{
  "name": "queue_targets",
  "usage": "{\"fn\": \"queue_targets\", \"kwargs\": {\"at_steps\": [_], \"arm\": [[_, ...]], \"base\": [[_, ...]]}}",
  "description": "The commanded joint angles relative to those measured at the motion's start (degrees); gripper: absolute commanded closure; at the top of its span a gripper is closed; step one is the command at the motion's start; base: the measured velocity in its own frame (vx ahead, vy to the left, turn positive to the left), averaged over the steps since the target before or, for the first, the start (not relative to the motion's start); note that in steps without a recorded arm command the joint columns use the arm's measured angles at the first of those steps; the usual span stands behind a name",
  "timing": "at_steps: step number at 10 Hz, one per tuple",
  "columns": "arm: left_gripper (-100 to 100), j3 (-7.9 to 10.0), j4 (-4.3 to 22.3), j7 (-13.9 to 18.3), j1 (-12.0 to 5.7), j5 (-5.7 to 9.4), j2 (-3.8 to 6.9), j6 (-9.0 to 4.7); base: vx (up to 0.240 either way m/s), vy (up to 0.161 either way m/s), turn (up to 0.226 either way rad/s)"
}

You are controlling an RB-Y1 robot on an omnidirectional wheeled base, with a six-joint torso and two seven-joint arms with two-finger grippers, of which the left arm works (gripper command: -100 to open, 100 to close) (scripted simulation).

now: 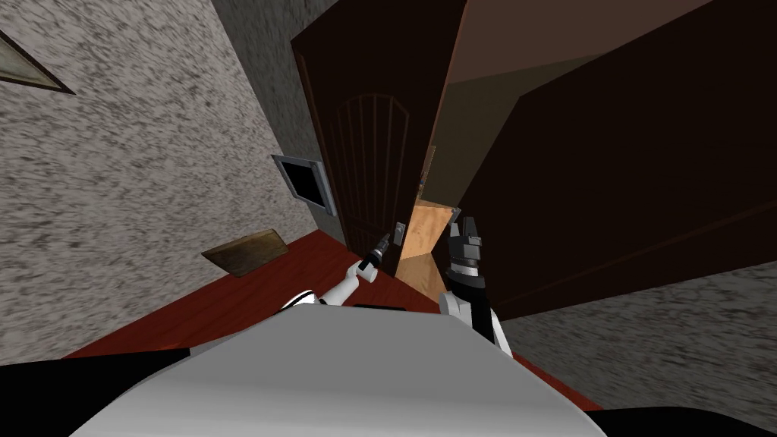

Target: Push the door open

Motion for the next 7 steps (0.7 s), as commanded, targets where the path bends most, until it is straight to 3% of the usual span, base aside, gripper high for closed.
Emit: {"fn": "queue_targets", "kwargs": {"at_steps": [1, 4, 6, 7], "arm": [[-100, 0.29, -0.5, -0.2, 0.39, -0.1, 1.07, 0.17], [-100, 0.73, -0.1, -0.2, 0.23, -0.13, 1.14, 0.06], [-100, 1.04, 0.2, -0.2, 0.12, -0.16, -0.29, -0.02], [-100, 1.19, 0.3, -0.2, 0.06, -0.17, -1.59, -0.06]], "base": [[0.153, -0.07, -0.019], [0.169, -0.1, -0.023], [0.182, -0.101, -0.024], [0.191, -0.079, -0.019]]}}
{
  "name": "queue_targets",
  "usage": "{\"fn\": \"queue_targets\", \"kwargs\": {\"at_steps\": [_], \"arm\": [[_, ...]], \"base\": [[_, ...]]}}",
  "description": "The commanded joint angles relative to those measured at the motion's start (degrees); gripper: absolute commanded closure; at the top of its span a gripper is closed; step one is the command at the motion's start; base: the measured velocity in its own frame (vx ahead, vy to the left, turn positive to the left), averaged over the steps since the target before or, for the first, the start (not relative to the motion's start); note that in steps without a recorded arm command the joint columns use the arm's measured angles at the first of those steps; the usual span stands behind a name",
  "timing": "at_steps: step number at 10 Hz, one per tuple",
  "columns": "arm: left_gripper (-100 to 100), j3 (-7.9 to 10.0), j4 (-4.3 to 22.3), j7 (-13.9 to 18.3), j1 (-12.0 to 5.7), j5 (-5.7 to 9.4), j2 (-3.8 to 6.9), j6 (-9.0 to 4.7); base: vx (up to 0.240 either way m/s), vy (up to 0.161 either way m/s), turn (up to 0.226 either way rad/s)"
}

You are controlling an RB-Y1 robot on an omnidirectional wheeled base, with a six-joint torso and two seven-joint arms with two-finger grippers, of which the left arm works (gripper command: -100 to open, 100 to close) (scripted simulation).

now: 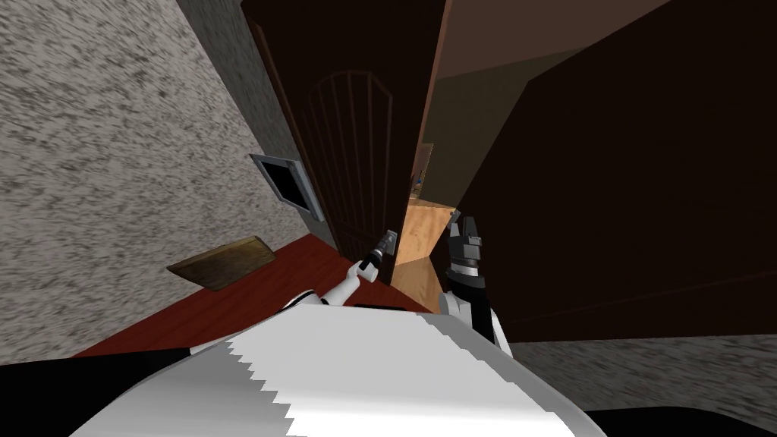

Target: Push the door open

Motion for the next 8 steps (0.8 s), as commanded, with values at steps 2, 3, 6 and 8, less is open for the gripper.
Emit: {"fn": "queue_targets", "kwargs": {"at_steps": [2, 3, 6, 8], "arm": [[100, 0.0, 0.0, 0.0, 0.0, 0.0, 0.0, 0.0], [100, 0.0, 0.0, 0.0, 0.0, 0.0, 0.0, 0.0], [100, 0.0, 0.0, 0.0, 0.0, 0.0, 0.0, 0.0], [100, 0.9, -0.1, -0.2, -0.48, 0.13, 0.78, -0.16]], "base": [[0.038, -0.017, 0.004], [-0.023, 0.014, -0.016], [-0.004, 0.003, -0.005], [0.036, -0.039, 0.009]]}}
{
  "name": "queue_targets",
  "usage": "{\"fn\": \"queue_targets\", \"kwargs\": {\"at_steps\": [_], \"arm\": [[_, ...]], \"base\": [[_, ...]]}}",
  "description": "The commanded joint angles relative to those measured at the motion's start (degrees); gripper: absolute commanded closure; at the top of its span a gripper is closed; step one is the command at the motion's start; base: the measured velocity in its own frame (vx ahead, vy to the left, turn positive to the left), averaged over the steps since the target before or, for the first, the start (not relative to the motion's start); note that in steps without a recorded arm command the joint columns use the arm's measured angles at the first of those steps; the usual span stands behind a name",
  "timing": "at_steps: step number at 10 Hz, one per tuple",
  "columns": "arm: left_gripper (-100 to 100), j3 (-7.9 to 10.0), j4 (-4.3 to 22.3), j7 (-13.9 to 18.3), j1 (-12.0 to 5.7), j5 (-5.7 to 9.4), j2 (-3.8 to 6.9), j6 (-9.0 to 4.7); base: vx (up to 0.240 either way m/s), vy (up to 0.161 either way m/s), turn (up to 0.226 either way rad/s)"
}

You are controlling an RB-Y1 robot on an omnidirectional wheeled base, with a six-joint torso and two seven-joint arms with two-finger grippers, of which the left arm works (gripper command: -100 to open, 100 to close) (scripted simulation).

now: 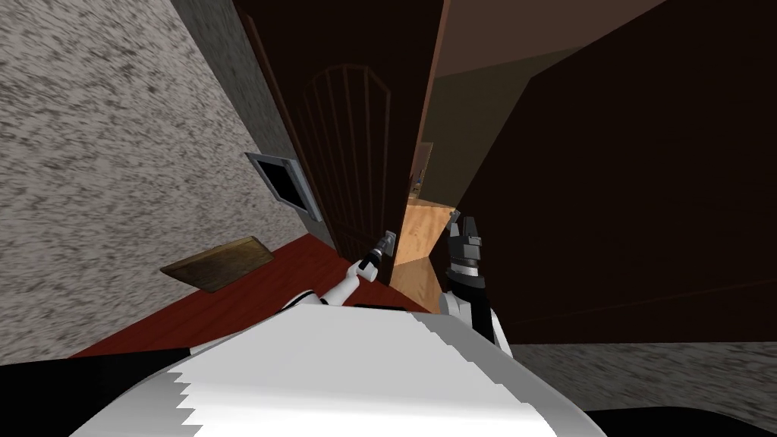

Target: Push the door open

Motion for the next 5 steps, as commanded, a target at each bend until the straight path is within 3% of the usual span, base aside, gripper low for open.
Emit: {"fn": "queue_targets", "kwargs": {"at_steps": [1, 5], "arm": [[100, 0.81, 0.7, -0.1, -0.63, 0.15, 0.66, -0.4], [100, 2.67, 1.1, -0.5, -0.79, 0.42, 2.1, -0.51]], "base": [[0.096, -0.118, 0.056], [0.129, -0.144, 0.043]]}}
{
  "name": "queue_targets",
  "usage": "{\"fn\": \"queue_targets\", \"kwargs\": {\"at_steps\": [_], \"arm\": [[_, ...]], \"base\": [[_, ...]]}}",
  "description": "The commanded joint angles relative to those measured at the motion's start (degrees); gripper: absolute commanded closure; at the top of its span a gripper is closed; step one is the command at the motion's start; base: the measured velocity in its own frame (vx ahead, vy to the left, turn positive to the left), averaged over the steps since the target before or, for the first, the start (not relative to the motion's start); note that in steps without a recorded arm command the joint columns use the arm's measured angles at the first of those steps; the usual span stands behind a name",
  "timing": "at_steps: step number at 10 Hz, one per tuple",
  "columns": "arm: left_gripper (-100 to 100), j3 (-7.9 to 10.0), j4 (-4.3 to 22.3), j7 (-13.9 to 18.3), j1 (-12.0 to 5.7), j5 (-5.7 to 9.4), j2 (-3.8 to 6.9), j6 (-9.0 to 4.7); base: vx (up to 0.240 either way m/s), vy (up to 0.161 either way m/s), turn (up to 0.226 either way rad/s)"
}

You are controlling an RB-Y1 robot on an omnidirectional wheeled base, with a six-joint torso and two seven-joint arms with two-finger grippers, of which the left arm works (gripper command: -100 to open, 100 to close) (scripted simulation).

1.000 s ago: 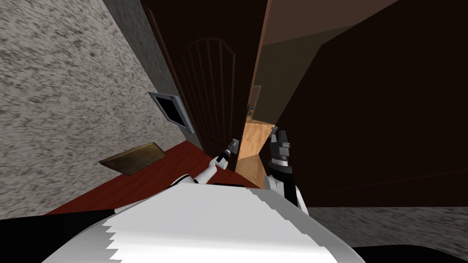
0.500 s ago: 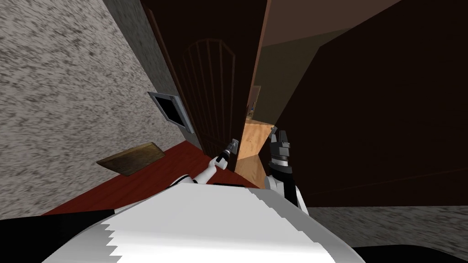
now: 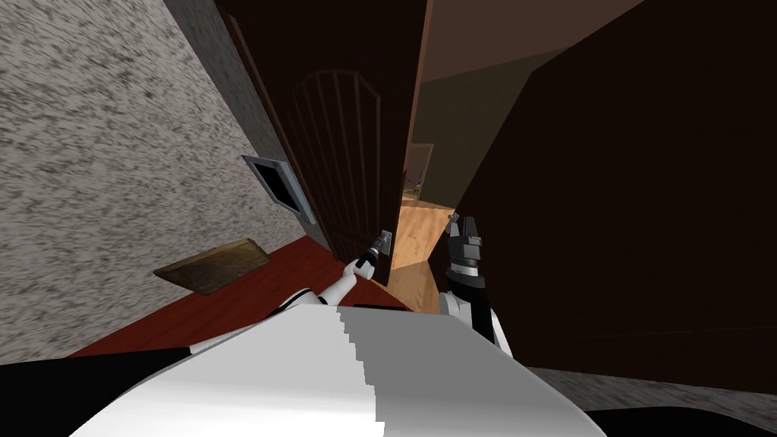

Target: Push the door open

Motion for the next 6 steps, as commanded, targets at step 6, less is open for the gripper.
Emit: {"fn": "queue_targets", "kwargs": {"at_steps": [6], "arm": [[100, 5.19, 0.4, -1.4, -0.37, 0.69, 2.42, -0.67]], "base": [[0.151, -0.156, 0.078]]}}
